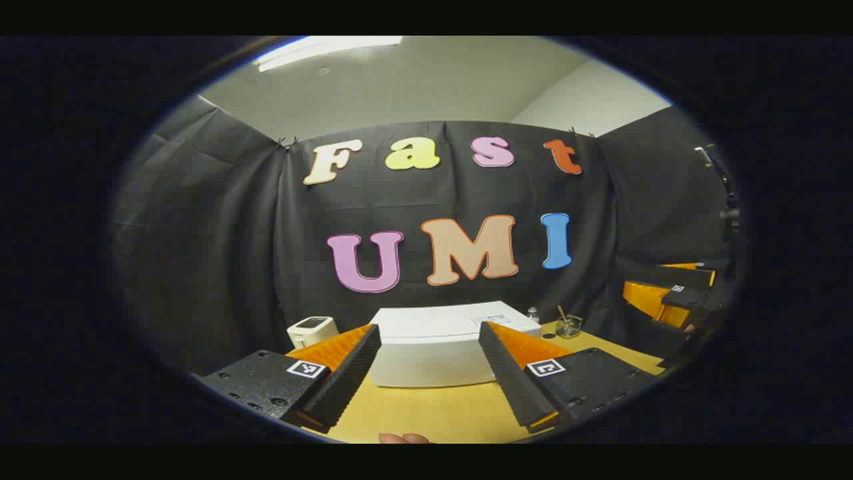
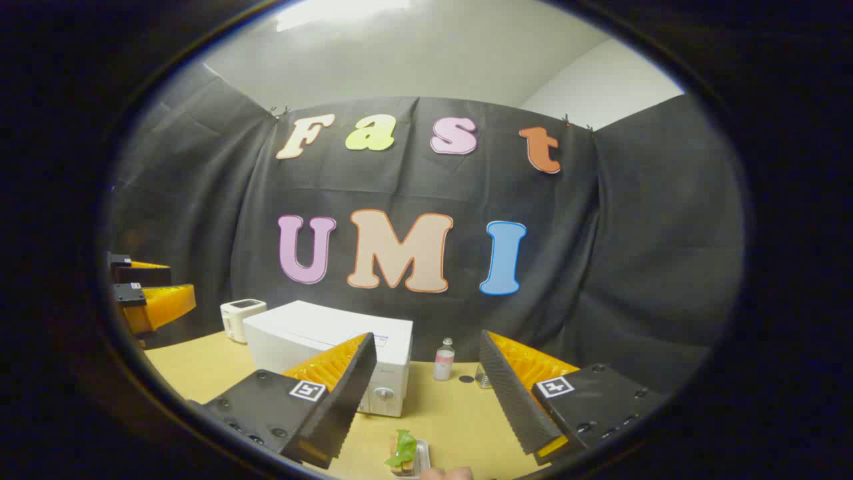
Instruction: Open the microwave oven with the left hand, put the food in, and close the microwave oven.
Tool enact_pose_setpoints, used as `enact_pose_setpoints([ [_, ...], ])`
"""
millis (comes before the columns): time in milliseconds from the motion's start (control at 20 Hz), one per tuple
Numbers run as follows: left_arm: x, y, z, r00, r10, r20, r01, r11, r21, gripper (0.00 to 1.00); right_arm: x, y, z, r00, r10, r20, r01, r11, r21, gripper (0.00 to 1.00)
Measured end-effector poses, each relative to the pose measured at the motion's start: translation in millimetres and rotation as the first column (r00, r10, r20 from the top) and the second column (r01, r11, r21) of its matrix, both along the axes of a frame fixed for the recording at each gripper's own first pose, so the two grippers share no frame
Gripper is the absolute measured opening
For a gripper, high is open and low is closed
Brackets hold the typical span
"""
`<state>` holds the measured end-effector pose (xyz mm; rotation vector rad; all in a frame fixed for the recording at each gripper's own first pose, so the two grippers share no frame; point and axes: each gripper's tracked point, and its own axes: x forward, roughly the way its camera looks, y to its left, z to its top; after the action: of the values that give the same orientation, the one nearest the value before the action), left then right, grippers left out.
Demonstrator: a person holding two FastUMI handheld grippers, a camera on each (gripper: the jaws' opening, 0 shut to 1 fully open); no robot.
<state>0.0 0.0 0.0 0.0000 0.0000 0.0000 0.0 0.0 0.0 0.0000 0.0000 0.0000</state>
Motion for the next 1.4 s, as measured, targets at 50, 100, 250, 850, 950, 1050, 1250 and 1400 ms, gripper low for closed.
enact_pose_setpoints([
  [50, 2.8, -0.6, 0.8, 1.000, -0.005, 0.004, 0.005, 1.000, -0.006, 0.94, 1.8, 6.5, 1.0, 1.000, 0.014, 0.003, -0.014, 1.000, 0.012, 0.93],
  [100, 4.4, -2.4, 1.3, 1.000, -0.011, 0.010, 0.011, 1.000, 0.003, 0.94, 3.8, 11.0, 0.2, 1.000, 0.024, 0.005, -0.024, 1.000, 0.016, 0.93],
  [250, 9.7, 12.7, -3.1, 1.000, 0.026, 0.006, -0.026, 0.998, 0.051, 0.93, 7.6, 14.8, 6.8, 0.999, 0.025, 0.037, -0.024, 1.000, -0.012, 0.93],
  [850, 6.2, -1.1, -12.2, 1.000, 0.016, -0.018, -0.015, 1.000, 0.022, 0.94, 9.4, 32.7, 8.6, 0.997, 0.052, 0.058, -0.052, 0.999, -0.002, 0.95],
  [950, 7.0, -1.1, -14.8, 0.999, 0.022, -0.027, -0.021, 0.999, 0.027, 0.94, 7.8, 32.0, 6.9, 0.997, 0.050, 0.057, -0.049, 0.999, -0.015, 0.95],
  [1050, 6.7, 0.4, -14.0, 0.999, 0.025, -0.025, -0.024, 1.000, 0.015, 0.94, 6.8, 33.2, 9.2, 0.996, 0.053, 0.066, -0.051, 0.998, -0.029, 0.95],
  [1250, 11.0, -1.0, -21.6, 0.999, 0.023, -0.034, -0.023, 1.000, 0.014, 0.94, 6.5, 32.2, 8.7, 0.997, 0.049, 0.065, -0.046, 0.998, -0.034, 0.99],
  [1400, 20.4, -14.0, -40.6, 0.999, -0.007, -0.050, 0.006, 1.000, -0.004, 0.95, 2.8, 31.2, 9.3, 0.996, 0.045, 0.072, -0.044, 0.999, -0.019, 0.95],
])
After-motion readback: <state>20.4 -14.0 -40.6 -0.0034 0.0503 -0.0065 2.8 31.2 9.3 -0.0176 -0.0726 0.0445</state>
